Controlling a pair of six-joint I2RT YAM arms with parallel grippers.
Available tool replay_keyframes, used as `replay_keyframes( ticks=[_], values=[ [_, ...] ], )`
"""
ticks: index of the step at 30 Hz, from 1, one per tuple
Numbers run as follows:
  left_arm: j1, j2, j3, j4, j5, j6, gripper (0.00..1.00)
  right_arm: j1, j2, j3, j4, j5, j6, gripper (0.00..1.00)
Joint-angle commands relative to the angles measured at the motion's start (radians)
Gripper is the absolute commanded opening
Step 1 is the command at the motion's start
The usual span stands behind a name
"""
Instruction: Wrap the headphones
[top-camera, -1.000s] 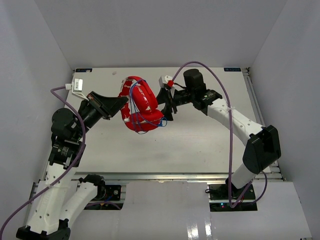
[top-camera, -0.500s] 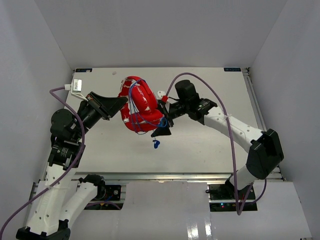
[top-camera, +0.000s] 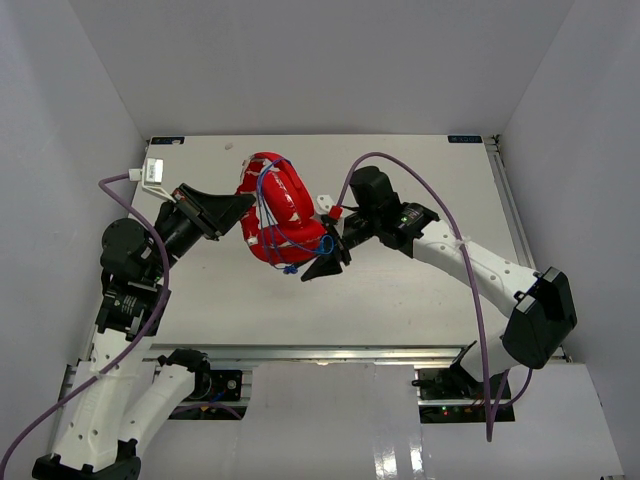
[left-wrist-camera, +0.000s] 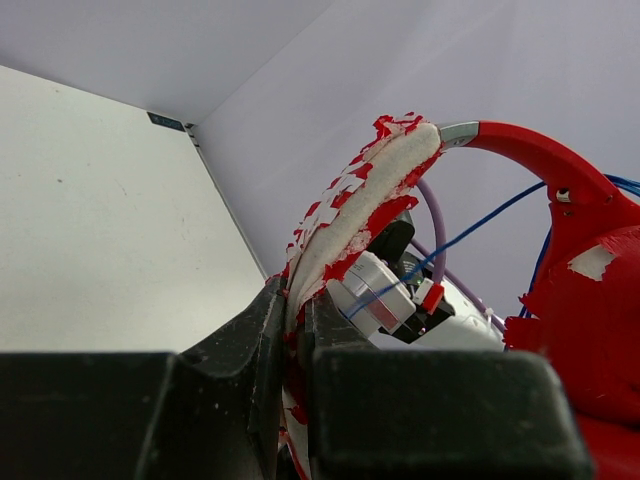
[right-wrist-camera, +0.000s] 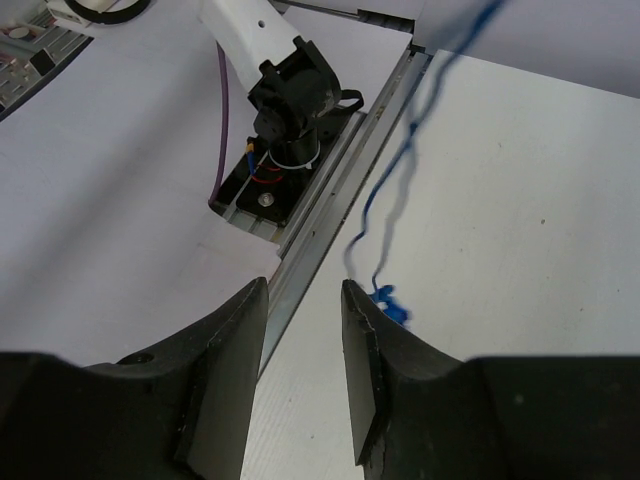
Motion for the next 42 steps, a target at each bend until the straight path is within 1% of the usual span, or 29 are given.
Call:
replay_keyframes(
  ticks=[1,2,4,8,10,14,16,18,22,24,27,30,32,34,36,41,42],
  values=[
    [-0.004,-0.021,0.035,0.046,-0.008,-0.04,0.0,-0.002,-0.014,0.004,0.0,-0.059,0.003,0.46],
    [-0.004,-0.02,0.034,0.046,-0.006,-0.04,0.0,-0.001,-0.014,0.005,0.0,-0.064,0.003,0.48],
    [-0.004,-0.021,0.034,0.046,-0.004,-0.04,0.0,-0.002,-0.014,0.007,0.001,-0.026,0.003,0.53],
    [-0.004,-0.018,0.036,0.047,-0.008,-0.037,0.0,-0.016,-0.018,0.015,0.011,0.137,0.019,0.67],
    [-0.004,-0.015,0.037,0.047,-0.007,-0.037,0.0,-0.033,-0.017,0.025,0.014,0.171,0.025,0.69],
    [-0.004,-0.013,0.037,0.047,-0.008,-0.038,0.0,-0.074,-0.025,0.028,0.023,0.226,0.033,0.7],
    [-0.004,-0.013,0.036,0.048,-0.008,-0.04,0.0,-0.121,-0.03,0.017,0.038,0.238,0.045,0.7],
    [-0.003,-0.016,0.033,0.049,-0.007,-0.041,0.0,-0.149,-0.034,0.006,0.043,0.222,0.057,0.7],
    [-0.004,-0.023,0.026,0.052,-0.005,-0.047,0.0,-0.157,-0.057,-0.026,0.043,0.169,0.05,0.69],
    [-0.004,-0.028,0.025,0.052,-0.004,-0.051,0.0,-0.157,-0.075,-0.049,0.041,0.119,0.048,0.69],
    [-0.004,-0.036,0.027,0.049,0.0,-0.052,0.0,-0.158,-0.091,-0.051,-0.006,0.067,0.005,0.69],
    [-0.003,-0.041,0.031,0.047,0.001,-0.055,0.0,-0.158,-0.105,-0.041,-0.019,0.086,0.007,0.69],
    [-0.004,-0.042,0.031,0.046,0.002,-0.059,0.0,-0.157,-0.104,-0.041,0.008,0.105,0.06,0.72],
    [-0.004,-0.041,0.031,0.044,0.004,-0.062,0.0,-0.151,-0.097,-0.054,0.072,0.108,0.16,0.79],
    [-0.003,-0.04,0.034,0.042,0.004,-0.064,0.0,-0.129,-0.093,-0.068,0.119,0.06,0.232,0.85],
    [-0.004,-0.039,0.033,0.042,0.006,-0.072,0.0,-0.015,-0.085,-0.064,0.155,-0.047,0.264,0.93],
    [-0.004,-0.037,0.031,0.042,0.007,-0.075,0.0,0.004,-0.076,-0.056,0.16,-0.053,0.269,0.93]
  ],
)
